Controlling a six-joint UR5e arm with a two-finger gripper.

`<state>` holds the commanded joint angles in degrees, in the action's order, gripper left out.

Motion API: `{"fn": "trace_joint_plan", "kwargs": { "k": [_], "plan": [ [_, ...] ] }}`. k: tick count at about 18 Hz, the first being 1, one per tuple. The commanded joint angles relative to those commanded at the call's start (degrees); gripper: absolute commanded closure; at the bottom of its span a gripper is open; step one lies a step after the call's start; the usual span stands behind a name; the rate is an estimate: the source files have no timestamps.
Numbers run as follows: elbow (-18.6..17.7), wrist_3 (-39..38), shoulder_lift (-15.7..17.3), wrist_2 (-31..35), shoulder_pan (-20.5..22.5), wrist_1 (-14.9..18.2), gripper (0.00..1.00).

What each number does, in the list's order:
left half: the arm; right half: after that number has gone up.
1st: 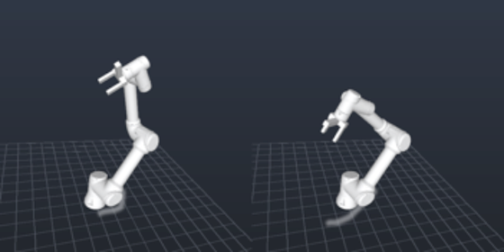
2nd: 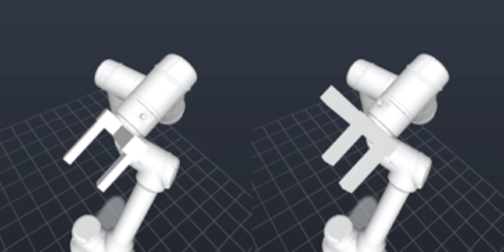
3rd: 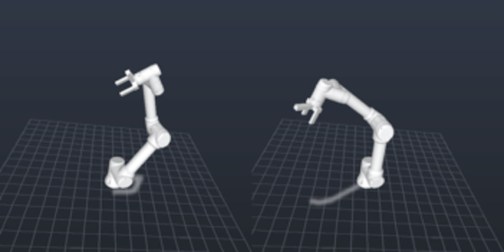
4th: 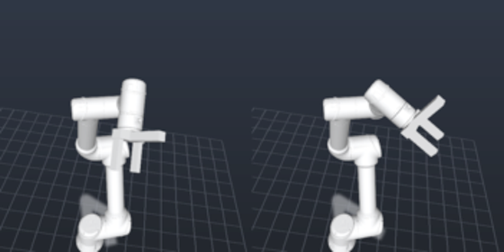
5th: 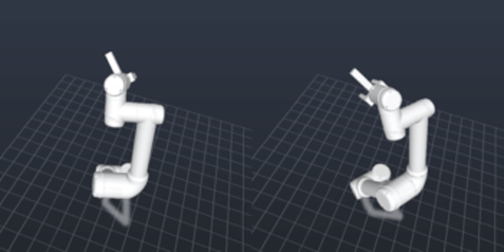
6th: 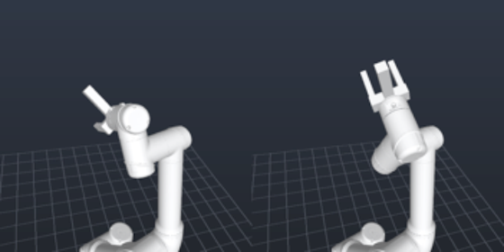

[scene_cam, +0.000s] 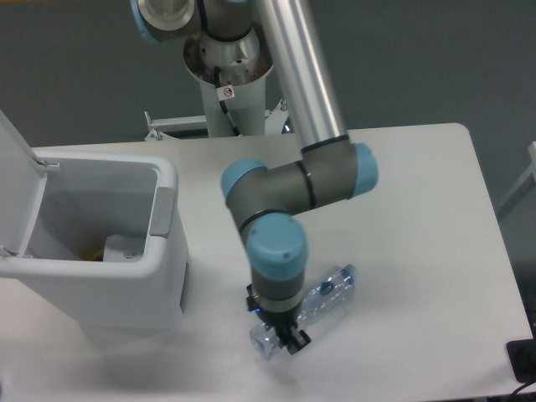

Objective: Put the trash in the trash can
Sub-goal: 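Lower the gripper and close it around the bottle's middle, then lift the bottle and carry it over the trash bin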

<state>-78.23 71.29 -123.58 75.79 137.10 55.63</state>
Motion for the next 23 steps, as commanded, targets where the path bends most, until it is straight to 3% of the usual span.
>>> {"fn": "trace_joint_plan", "kwargs": {
  "k": [2, 7, 9, 11, 13, 19, 23],
  "plan": [
    [1.4, -4.8, -0.3, -5.5, 0.4, 1.6, 0.70],
    [6.8, -14.7, -0.2, -21.8, 3.9, 1.8, 0.71],
    [6.7, -16.6, -0.1, -28.9, 5.0, 1.6, 0.72],
    [7.5, -17.1, 0.3, -32.1, 5.8, 1.4, 0.72],
    [7.9, -17.1, 2.4, -35.0, 6.2, 1.4, 0.72],
    [8.0, -20.6, 9.7, -52.3, 8.5, 1.3, 0.71],
    [7.0, -21.7, 14.1, -54.0, 7.4, 1.2, 0.71]
  ]
}}
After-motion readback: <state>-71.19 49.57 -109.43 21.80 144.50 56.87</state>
